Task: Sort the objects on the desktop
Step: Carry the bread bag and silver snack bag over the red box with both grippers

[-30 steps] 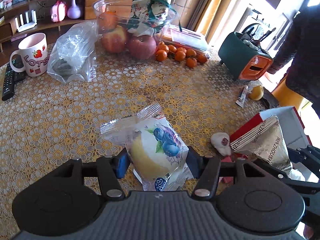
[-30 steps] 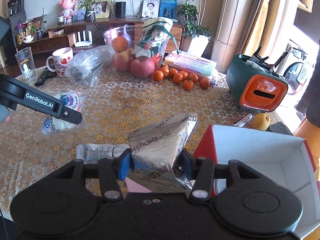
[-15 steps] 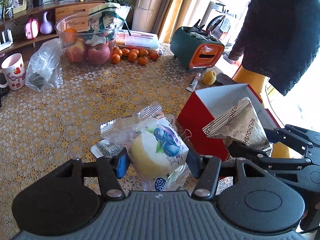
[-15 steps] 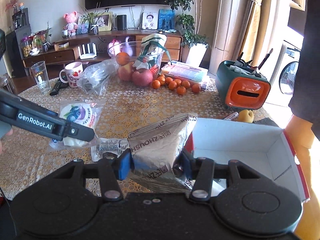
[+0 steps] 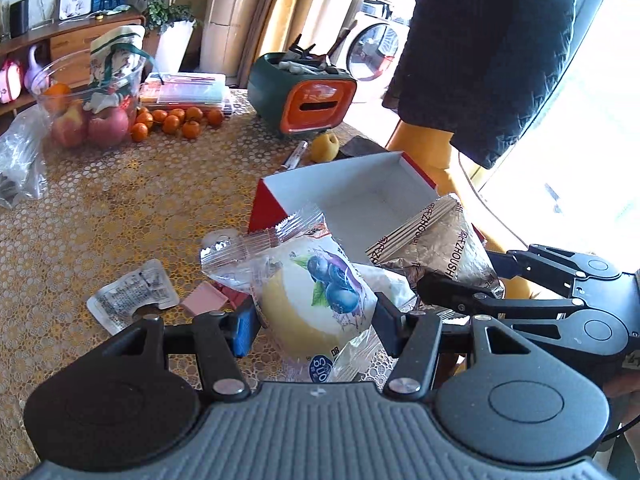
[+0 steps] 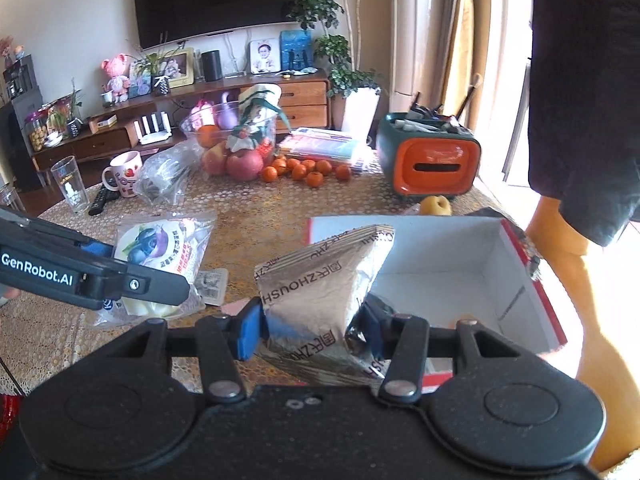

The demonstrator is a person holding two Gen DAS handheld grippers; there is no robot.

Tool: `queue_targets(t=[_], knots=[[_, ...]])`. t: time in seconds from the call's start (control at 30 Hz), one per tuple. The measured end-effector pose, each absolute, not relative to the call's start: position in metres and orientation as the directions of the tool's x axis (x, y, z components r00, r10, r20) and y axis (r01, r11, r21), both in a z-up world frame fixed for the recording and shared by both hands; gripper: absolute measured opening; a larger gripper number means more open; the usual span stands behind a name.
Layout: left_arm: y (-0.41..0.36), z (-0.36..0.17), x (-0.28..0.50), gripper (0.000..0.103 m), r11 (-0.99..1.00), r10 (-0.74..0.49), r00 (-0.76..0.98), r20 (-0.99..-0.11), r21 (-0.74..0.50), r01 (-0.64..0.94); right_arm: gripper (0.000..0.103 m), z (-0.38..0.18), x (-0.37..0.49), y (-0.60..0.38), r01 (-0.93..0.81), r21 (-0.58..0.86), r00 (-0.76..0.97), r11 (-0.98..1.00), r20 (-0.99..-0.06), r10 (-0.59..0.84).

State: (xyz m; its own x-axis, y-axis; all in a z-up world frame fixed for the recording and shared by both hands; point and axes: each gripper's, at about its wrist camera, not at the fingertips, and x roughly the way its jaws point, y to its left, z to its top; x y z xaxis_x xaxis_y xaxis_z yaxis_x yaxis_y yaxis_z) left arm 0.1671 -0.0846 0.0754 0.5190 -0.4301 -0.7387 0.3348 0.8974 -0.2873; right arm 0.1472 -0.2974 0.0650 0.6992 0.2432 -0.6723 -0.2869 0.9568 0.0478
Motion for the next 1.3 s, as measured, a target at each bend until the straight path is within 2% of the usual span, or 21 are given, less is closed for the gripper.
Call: queue_targets(t=[0.7,1.3], knots=[[-0.186,0.064,0.242,0.058,0.864,-0.456,0.522,-0.720,-0.220,0.452,0.050,0.039,0.192,-0.390,-0.141,0.021,0.717,0.990,-0.687,0.116],[-0.230,-0.005,0.309,0.058,0.876,-0.346,0.452,-0.822,-0.110,0.469,0.050,-0.019,0.269,-0.395,-0.120,-0.027,0.645,0.992,-0.762,0.057]])
